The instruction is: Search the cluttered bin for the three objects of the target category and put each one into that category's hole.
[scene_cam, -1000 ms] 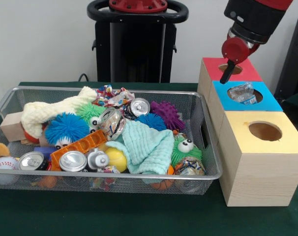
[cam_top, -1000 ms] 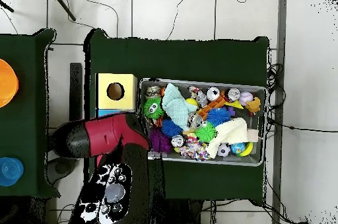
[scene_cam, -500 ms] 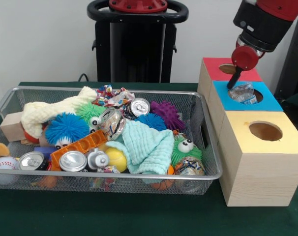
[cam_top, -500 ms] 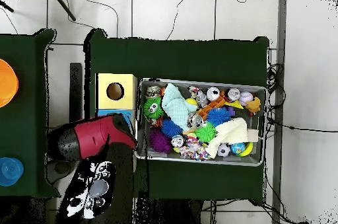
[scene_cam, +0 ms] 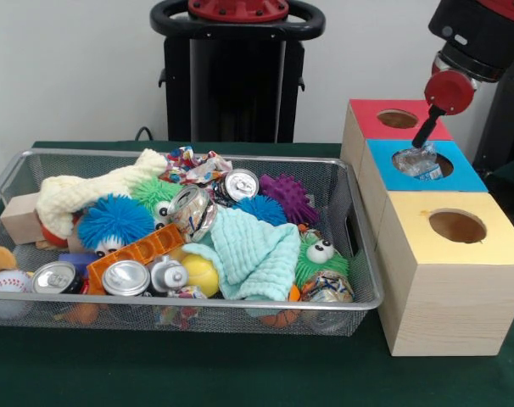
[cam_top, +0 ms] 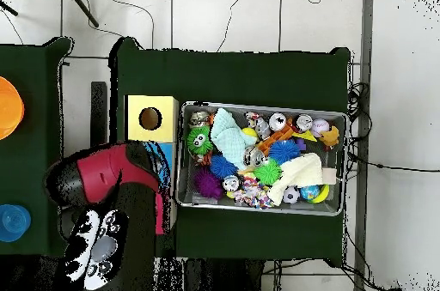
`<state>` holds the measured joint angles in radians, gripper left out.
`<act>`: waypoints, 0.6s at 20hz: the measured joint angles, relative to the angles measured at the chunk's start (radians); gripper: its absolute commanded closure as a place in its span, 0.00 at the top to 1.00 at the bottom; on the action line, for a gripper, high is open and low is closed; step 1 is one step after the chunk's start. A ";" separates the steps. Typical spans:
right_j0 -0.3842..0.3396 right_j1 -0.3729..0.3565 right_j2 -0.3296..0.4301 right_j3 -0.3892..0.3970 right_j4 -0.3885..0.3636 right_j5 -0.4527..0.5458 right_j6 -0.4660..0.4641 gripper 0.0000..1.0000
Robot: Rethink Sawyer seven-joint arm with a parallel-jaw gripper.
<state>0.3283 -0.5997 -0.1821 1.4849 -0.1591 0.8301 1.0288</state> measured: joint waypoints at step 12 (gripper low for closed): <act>0.000 0.013 -0.021 -0.021 0.000 -0.009 0.001 0.00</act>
<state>0.3284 -0.5871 -0.2033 1.4636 -0.1593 0.8208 1.0295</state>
